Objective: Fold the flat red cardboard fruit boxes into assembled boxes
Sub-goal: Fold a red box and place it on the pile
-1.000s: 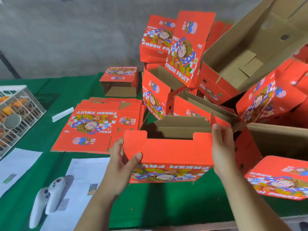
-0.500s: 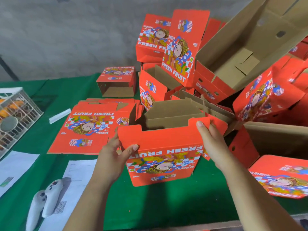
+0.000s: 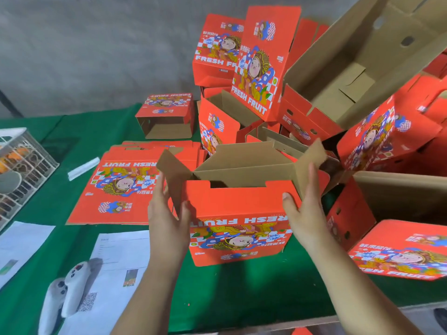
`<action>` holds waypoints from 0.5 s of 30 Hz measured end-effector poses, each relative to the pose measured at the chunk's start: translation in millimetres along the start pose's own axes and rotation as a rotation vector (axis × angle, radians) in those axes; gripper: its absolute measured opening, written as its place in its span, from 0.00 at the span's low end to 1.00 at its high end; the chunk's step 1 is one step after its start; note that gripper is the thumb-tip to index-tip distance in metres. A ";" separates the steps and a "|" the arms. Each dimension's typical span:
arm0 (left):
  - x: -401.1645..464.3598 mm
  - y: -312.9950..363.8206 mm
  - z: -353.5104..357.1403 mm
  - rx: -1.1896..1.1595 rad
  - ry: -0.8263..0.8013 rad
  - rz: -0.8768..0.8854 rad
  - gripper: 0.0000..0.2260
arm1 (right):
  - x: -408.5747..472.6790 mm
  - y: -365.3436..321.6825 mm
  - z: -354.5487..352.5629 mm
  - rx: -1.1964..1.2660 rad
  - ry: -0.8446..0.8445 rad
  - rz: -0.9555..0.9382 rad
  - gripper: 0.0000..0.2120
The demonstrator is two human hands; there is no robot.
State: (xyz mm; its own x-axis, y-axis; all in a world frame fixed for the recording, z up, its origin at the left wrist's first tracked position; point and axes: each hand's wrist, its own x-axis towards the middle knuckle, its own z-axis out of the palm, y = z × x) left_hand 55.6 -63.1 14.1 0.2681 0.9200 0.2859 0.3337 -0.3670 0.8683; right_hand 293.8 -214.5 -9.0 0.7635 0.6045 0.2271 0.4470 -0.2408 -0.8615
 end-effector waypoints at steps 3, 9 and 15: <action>3.4 5.9 8.1 -0.089 0.027 -0.039 0.39 | -5.1 -8.2 0.1 -0.144 0.088 -0.226 0.44; 33.5 8.6 5.4 0.350 0.000 0.025 0.36 | -2.0 -2.3 0.6 -0.237 0.032 -0.307 0.37; 25.5 15.4 18.1 0.425 -0.124 0.204 0.26 | -9.0 3.7 0.2 -0.243 0.016 -0.280 0.35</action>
State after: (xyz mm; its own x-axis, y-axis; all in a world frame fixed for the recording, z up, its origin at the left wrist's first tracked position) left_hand 83.9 -47.8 27.4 0.4636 0.8097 0.3597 0.5959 -0.5854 0.5498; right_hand 288.5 -220.7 -14.4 0.6020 0.6612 0.4476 0.7359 -0.2418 -0.6325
